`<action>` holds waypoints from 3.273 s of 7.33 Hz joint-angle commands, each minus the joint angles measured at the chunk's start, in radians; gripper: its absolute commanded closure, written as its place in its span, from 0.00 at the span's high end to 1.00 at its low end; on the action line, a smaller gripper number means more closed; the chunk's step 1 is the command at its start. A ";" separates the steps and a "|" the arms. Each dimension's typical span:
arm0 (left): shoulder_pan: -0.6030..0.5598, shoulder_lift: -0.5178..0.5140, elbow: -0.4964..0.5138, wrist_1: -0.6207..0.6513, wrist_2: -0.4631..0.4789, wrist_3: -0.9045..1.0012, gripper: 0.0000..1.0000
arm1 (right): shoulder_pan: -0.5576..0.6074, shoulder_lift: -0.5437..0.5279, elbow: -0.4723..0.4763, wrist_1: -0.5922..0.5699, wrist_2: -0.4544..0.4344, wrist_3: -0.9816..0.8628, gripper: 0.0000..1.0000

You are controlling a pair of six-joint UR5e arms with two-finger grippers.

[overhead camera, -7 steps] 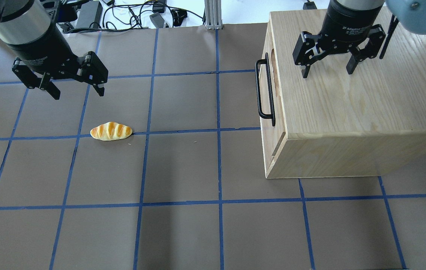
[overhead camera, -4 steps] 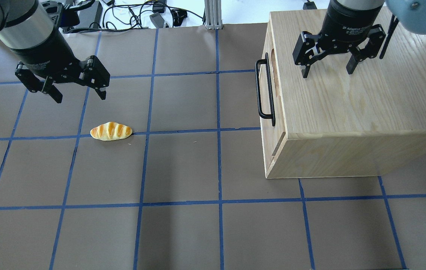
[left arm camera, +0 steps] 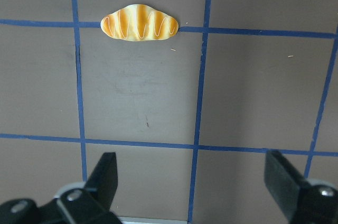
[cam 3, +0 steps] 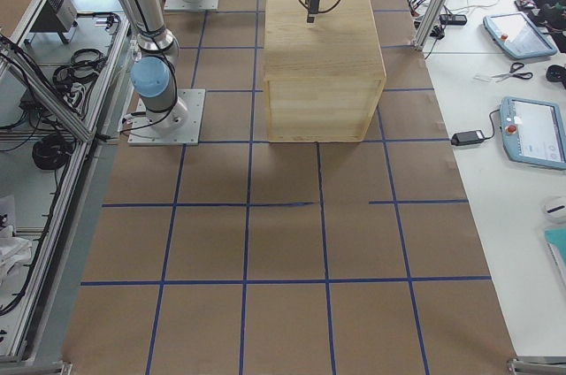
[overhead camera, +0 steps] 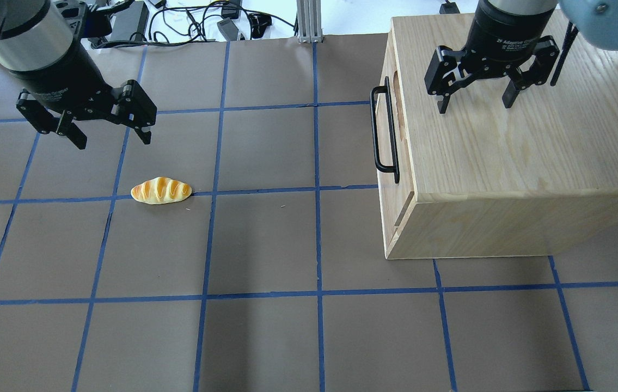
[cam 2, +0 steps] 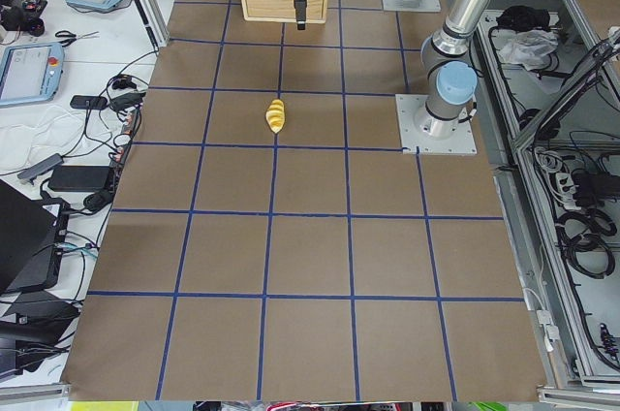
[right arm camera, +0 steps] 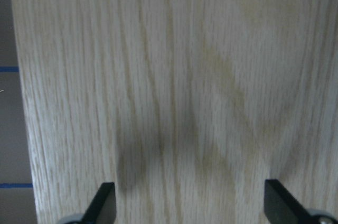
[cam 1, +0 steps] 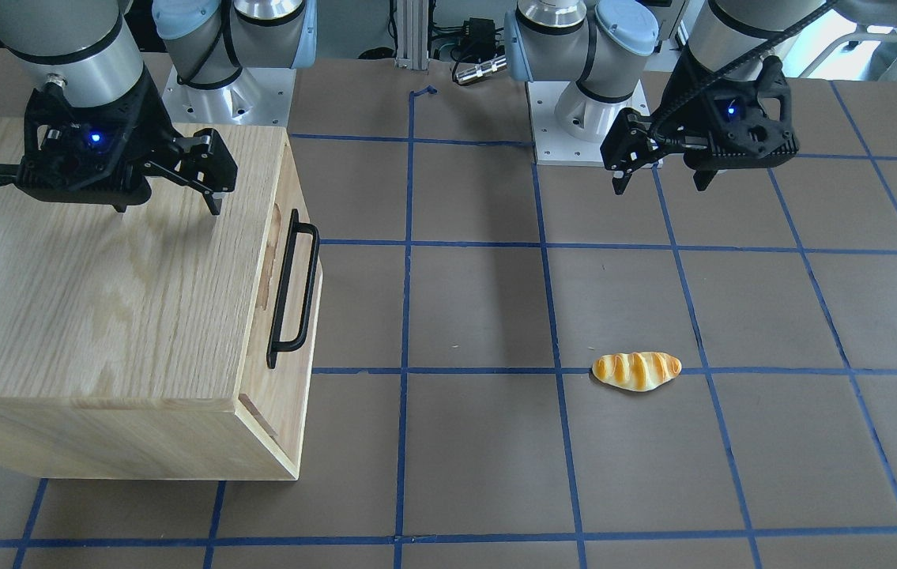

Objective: Open upper drawer

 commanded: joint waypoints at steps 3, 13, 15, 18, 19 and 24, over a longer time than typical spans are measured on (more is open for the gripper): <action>-0.001 -0.025 0.009 0.019 0.003 0.002 1.00 | 0.000 0.000 0.000 0.000 0.000 -0.001 1.00; -0.230 -0.146 0.012 0.316 -0.236 -0.250 1.00 | 0.000 0.000 -0.001 0.000 0.000 0.000 1.00; -0.297 -0.191 0.014 0.362 -0.275 -0.262 1.00 | -0.002 0.000 -0.001 0.000 0.000 0.000 1.00; -0.357 -0.237 0.021 0.439 -0.340 -0.350 1.00 | 0.000 0.000 0.000 0.000 0.000 0.000 1.00; -0.368 -0.253 0.021 0.444 -0.359 -0.374 1.00 | 0.000 0.000 0.000 0.000 0.000 0.000 1.00; -0.414 -0.312 0.021 0.545 -0.359 -0.383 1.00 | 0.000 0.000 -0.001 0.000 0.000 0.000 1.00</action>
